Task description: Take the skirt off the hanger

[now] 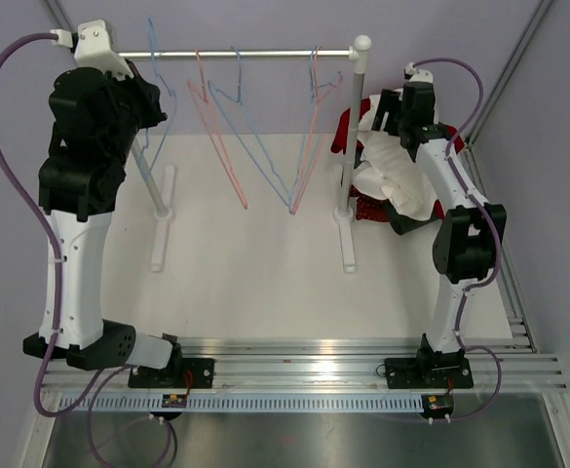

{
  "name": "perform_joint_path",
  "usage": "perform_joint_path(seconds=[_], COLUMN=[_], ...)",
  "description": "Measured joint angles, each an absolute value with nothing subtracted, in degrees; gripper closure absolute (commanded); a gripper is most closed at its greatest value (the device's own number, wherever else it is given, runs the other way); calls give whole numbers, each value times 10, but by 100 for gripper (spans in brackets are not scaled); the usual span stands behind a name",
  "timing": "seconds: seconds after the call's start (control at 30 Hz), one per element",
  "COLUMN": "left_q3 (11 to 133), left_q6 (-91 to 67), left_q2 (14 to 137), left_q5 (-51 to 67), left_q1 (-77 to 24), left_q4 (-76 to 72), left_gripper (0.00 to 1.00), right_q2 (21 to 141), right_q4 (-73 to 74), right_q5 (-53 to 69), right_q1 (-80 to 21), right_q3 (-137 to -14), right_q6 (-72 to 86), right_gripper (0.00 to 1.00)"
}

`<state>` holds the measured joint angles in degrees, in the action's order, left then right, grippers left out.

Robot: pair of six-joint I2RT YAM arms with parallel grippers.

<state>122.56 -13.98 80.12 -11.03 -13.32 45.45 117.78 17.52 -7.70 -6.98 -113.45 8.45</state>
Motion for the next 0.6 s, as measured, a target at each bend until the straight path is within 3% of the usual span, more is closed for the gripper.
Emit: perform_joint_path(seconds=[0.07, 0.3, 0.37, 0.4, 0.43, 0.53, 0.6], left_q3=[1225, 1123, 1091, 1078, 1063, 1045, 1035], left_q6=[-140, -153, -157, -158, -159, -156, -155], left_q2=[814, 788, 767, 756, 741, 706, 681], left_q5=[-111, -112, -112, -111, -111, -111, -110], left_q1=[-133, -133, -133, -133, -133, -133, -133], left_q4=[452, 420, 413, 412, 413, 423, 426], left_gripper=[100, 98, 87, 77, 52, 20, 14], right_q2=[1131, 952, 900, 877, 853, 782, 740], right_q4=[164, 122, 119, 119, 119, 130, 140], right_q5=[-64, -47, -44, -42, -39, -34, -33], right_q1=[-70, -70, -70, -70, -70, -70, -70], right_q3=[-1039, -826, -801, -794, -789, -784, -780], right_q6=[100, 138, 145, 148, 150, 154, 155], right_gripper=[1, 1, 1, 0, 1, 1, 0])
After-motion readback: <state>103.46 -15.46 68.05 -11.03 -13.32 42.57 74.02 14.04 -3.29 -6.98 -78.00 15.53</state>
